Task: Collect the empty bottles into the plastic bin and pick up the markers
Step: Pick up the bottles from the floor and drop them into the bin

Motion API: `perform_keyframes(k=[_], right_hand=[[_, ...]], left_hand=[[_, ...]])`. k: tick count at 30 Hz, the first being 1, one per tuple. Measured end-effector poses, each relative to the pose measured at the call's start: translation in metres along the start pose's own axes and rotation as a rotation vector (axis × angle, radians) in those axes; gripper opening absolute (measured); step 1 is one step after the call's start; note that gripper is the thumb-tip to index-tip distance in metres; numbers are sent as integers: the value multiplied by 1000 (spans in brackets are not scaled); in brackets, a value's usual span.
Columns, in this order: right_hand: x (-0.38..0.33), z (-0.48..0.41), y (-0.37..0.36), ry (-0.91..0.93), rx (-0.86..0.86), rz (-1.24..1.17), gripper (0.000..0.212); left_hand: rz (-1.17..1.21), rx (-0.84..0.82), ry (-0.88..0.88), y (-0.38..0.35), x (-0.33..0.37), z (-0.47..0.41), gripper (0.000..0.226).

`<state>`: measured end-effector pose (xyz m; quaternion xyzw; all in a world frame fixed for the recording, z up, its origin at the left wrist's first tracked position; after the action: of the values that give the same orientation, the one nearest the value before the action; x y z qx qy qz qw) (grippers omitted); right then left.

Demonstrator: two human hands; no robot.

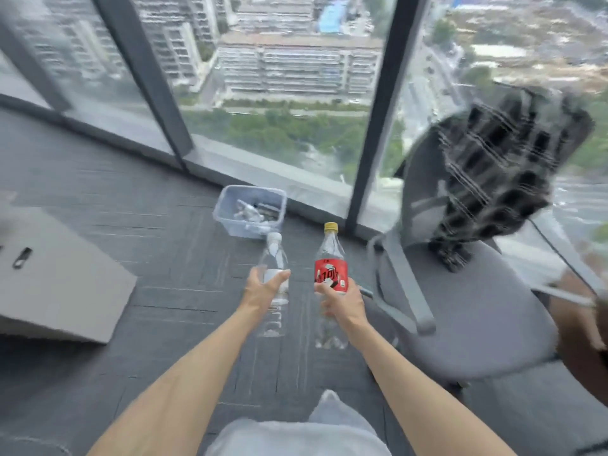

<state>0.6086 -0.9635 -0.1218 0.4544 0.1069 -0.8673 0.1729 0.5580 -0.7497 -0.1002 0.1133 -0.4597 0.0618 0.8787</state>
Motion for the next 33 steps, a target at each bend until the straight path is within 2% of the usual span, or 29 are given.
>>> perform_keyframes(k=[6,10,14,18,24,28,30,33], right_hand=[[-88,-99,-75,-9,-218,141,49],[-126,-158,-118,-12,-280,187,48],[-151,-222,-143,-23,-264,162,50],[-178,-283,-160,-42,-194,150,58],[-196,-354,-182,-136,-117,102,77],[-185,-439,-197,-202,-84,73,92],[-200,-469,-211,-212,-96,85,89],[-230,-509,-226,-202,-96,48,66]], left_hand=[[107,210,50,98,36,-39,75],[146,287,71,154,47,-84,77],[152,272,86,198,55,-146,75],[139,186,91,237,75,-219,78],[81,135,109,282,116,-293,77],[70,100,145,312,146,-361,71],[79,118,144,328,158,-394,69],[61,142,168,347,171,-441,67]])
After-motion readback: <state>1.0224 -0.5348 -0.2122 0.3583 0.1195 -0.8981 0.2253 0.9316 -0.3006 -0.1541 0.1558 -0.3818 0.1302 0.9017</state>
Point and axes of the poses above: each hand's wrist, its own z-axis away from the middle knuckle, its own y-axis out of the back of the hand, x = y × z, the point moved 10 cm from there along -z, towards the middle knuckle, and after that the axes turned 15 degrees about -x, right-handed, at the moved point
